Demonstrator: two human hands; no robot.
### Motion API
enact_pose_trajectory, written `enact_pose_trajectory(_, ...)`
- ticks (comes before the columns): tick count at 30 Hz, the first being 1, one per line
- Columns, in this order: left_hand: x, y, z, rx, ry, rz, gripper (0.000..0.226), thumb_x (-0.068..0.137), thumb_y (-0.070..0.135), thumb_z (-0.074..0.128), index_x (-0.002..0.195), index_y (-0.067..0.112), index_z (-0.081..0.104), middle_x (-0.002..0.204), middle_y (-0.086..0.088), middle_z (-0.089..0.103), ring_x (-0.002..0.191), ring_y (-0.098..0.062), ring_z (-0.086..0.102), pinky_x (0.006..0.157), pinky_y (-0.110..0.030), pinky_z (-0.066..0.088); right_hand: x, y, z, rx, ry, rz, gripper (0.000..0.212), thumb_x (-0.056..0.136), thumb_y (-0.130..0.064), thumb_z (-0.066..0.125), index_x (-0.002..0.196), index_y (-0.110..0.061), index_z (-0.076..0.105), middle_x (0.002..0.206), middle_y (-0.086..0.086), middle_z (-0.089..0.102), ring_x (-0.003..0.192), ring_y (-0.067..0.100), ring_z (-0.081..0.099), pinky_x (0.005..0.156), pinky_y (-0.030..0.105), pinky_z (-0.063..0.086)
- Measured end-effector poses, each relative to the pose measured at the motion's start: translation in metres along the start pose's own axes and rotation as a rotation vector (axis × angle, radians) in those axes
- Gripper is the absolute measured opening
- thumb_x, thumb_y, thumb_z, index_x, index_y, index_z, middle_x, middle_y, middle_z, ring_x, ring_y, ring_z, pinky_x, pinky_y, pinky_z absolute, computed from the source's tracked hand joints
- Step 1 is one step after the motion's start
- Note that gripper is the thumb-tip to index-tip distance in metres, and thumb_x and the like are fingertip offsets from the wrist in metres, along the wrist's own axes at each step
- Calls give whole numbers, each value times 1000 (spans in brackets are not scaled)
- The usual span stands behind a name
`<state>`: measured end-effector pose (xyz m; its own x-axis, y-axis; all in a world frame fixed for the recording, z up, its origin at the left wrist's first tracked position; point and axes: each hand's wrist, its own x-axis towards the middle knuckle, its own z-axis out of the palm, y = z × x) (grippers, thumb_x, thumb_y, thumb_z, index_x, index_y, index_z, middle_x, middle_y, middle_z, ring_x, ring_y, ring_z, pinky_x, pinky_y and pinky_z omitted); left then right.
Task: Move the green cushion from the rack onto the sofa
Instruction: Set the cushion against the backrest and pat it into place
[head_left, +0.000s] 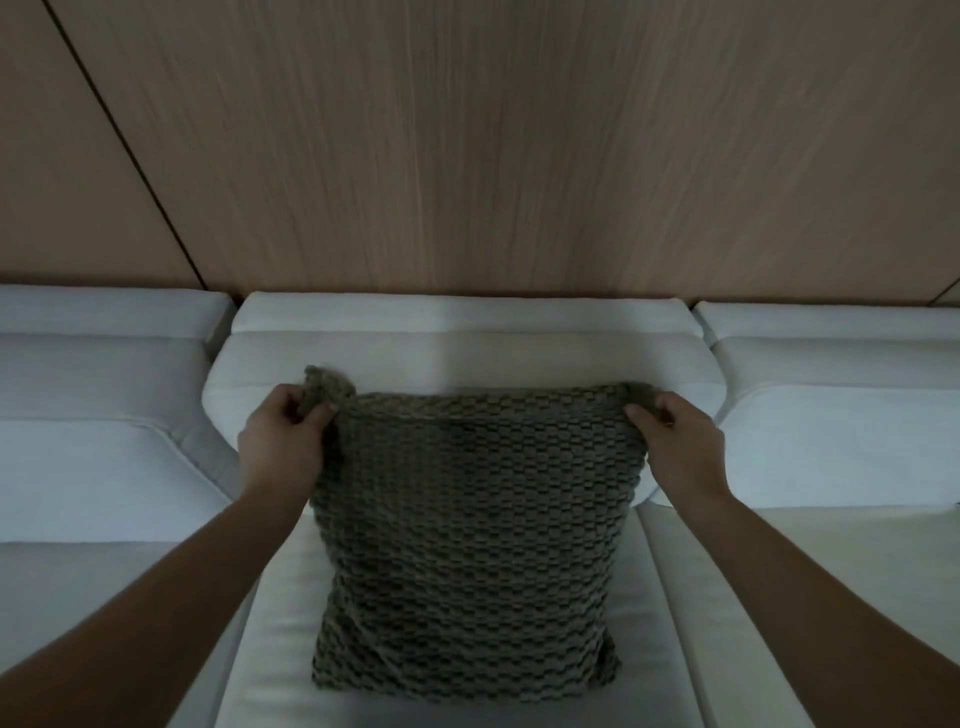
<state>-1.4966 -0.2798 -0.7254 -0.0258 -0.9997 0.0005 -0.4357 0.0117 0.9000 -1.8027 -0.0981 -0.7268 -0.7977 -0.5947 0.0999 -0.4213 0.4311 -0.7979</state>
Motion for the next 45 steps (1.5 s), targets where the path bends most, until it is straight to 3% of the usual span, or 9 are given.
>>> enact_pose_trajectory(6, 0, 6, -4, -233, 15, -22, 15, 89, 26, 66, 80, 20, 56, 81, -2, 63, 82, -25, 60, 73, -39, 47, -3, -1, -4, 140, 88, -29, 19, 92, -25, 63, 83, -8, 61, 73, 1, 61, 64, -1, 54, 57, 9, 38)
enact_pose_trajectory(11, 2, 1, -8, -332, -113, -113, 12, 87, 34, 68, 89, 23, 64, 98, -6, 71, 95, -29, 67, 87, -46, 53, 4, -3, -6, 251, -46, 120, 25, 86, -41, 66, 100, -20, 66, 91, -7, 69, 89, 15, 65, 81, 36, 52)
enact_pose_trajectory(15, 0, 10, -16, -381, -127, -77, 12, 93, 23, 62, 84, 16, 66, 86, -3, 70, 78, -15, 68, 64, -24, 51, 14, -5, -14, 351, -51, 139, 5, 87, -28, 69, 83, -25, 69, 86, -1, 70, 87, 19, 66, 90, 49, 54)
enact_pose_trajectory(22, 22, 27, -2, -35, 26, 19, 35, 87, 36, 67, 89, 1, 64, 87, -21, 69, 86, -37, 64, 75, -46, 50, 32, -21, -6, 73, 46, -9, 6, 89, -30, 64, 88, -24, 66, 79, -10, 62, 81, 13, 58, 75, 26, 40)
enact_pose_trajectory(25, 24, 22, 2, 86, 50, 58, 32, 87, 37, 66, 85, 5, 62, 76, -11, 65, 81, -34, 61, 64, -38, 39, 31, -20, -6, -64, 44, -33, 15, 91, -36, 61, 98, -24, 66, 88, -8, 64, 87, 13, 58, 74, 26, 38)
enact_pose_trajectory(29, 15, 11, 0, 97, 55, 100, 39, 89, 35, 66, 120, 14, 56, 116, -11, 63, 101, -26, 59, 85, -38, 46, 9, -13, -8, -105, 126, -100, 42, 88, -37, 64, 123, -16, 55, 114, 5, 60, 107, 23, 56, 82, 32, 43)
enact_pose_trajectory(34, -56, -2, 3, 275, 115, 620, 51, 90, 25, 61, 136, 9, 44, 137, -23, 43, 130, -39, 39, 109, -44, 31, -74, -10, 11, -322, 217, -555, 48, 88, -34, 62, 129, -10, 53, 130, 15, 48, 122, 33, 47, 98, 46, 43)
enact_pose_trajectory(39, -99, -22, 53, 690, -294, 1272, 61, 94, 43, 52, 150, 26, 34, 156, -12, 30, 146, -41, 22, 116, -64, 16, -147, 24, 65, -319, 59, -618, 53, 90, -47, 54, 136, -22, 45, 148, 12, 38, 139, 36, 36, 105, 55, 38)
enact_pose_trajectory(45, -17, 11, 96, 1023, -392, 1310, 68, 97, 61, 32, 156, 28, 22, 165, -11, 19, 151, -39, 12, 117, -65, 7, -182, 82, 100, -312, -70, -484, 75, 87, -62, 50, 151, -32, 25, 156, 9, 28, 144, 33, 28, 111, 52, 29)
